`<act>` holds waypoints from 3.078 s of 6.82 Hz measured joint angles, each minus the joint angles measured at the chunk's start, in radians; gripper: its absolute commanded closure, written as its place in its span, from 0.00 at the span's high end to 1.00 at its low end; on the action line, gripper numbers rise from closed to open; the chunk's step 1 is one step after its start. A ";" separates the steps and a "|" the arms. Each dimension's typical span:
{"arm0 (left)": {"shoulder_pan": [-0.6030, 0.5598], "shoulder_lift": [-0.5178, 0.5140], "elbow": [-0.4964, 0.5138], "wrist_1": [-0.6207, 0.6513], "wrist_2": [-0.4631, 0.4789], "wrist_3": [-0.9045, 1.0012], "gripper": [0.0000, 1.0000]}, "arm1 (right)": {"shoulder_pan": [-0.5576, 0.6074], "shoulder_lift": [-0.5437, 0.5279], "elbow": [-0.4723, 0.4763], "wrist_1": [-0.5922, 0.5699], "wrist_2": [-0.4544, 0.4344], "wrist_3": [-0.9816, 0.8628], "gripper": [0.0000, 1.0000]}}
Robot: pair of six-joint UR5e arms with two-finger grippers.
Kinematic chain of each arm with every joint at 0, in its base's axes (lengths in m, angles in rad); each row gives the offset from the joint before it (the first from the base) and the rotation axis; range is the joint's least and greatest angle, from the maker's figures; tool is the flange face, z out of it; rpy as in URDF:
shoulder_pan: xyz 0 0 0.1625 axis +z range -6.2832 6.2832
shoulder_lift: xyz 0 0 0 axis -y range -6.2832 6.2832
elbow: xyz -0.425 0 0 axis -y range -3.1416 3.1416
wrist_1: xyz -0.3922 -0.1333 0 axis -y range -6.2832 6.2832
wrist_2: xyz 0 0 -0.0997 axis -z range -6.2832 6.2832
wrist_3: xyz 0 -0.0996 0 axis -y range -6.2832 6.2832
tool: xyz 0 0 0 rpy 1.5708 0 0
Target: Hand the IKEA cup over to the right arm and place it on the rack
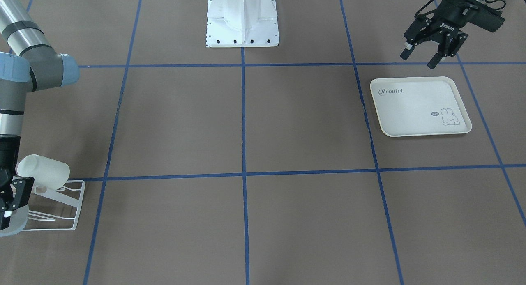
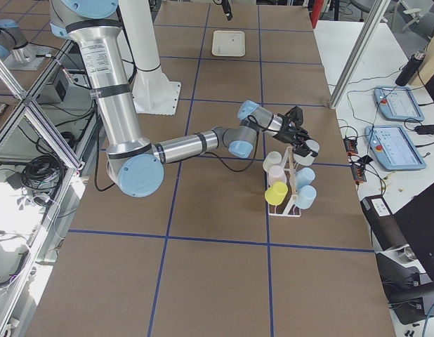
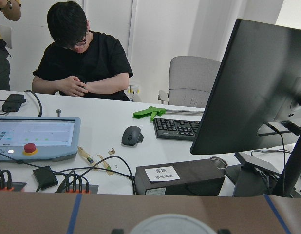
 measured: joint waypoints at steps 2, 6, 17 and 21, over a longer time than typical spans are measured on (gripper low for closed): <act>-0.012 0.010 0.000 0.000 -0.019 0.010 1.00 | -0.010 -0.002 0.000 0.000 0.005 0.003 0.00; -0.105 0.097 0.030 -0.002 -0.094 0.223 1.00 | -0.030 -0.022 0.000 0.000 0.010 0.005 1.00; -0.442 0.062 0.177 0.002 -0.177 0.599 1.00 | 0.522 0.117 0.010 -0.532 1.034 -0.562 1.00; -0.557 -0.023 0.266 0.210 -0.205 0.884 1.00 | 0.592 0.113 0.012 -0.952 1.175 -1.008 1.00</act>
